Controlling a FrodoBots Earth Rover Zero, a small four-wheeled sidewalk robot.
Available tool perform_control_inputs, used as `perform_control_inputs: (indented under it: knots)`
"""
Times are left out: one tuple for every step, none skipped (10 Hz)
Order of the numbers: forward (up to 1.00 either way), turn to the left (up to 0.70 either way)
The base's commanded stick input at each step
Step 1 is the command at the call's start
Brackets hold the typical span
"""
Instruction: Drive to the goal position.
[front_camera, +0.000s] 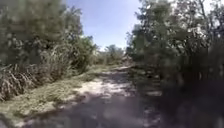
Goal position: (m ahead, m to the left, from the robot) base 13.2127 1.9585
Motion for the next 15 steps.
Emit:
perform_control_inputs:
  knots:
    - [0.7, 0.0]
    - [0.7, 0.0]
    - [0.7, 0.0]
    - [0.7, 0.0]
    - [0.7, 0.0]
    - [0.7, 0.0]
    - [0.7, 0.0]
    - [0.7, 0.0]
    - [0.7, 0.0]
    - [0.7, 0.0]
    - [0.7, 0.0]
    - [0.7, 0.0]
    - [0.7, 0.0]
    - [0.7, 0.0]
    - [0.7, 0.0]
